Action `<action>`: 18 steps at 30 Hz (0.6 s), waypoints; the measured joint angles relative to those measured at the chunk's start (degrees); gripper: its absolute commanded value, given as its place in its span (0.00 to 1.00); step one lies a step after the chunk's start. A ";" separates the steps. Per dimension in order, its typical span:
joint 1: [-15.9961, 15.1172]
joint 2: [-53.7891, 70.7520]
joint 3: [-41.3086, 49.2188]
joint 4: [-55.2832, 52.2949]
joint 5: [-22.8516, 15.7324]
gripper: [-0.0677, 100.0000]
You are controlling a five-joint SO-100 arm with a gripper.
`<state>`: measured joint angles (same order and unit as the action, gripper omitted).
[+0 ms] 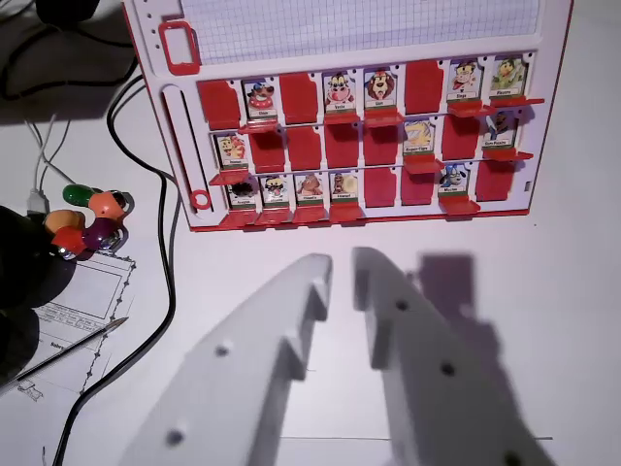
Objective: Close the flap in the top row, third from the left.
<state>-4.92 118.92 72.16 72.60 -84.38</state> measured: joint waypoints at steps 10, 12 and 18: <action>1.32 10.11 7.91 -2.02 -1.93 0.02; 1.32 11.95 9.40 -3.08 -2.29 0.02; 1.41 16.17 11.34 -4.48 -2.81 0.02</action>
<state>-3.52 135.09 83.50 68.12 -87.19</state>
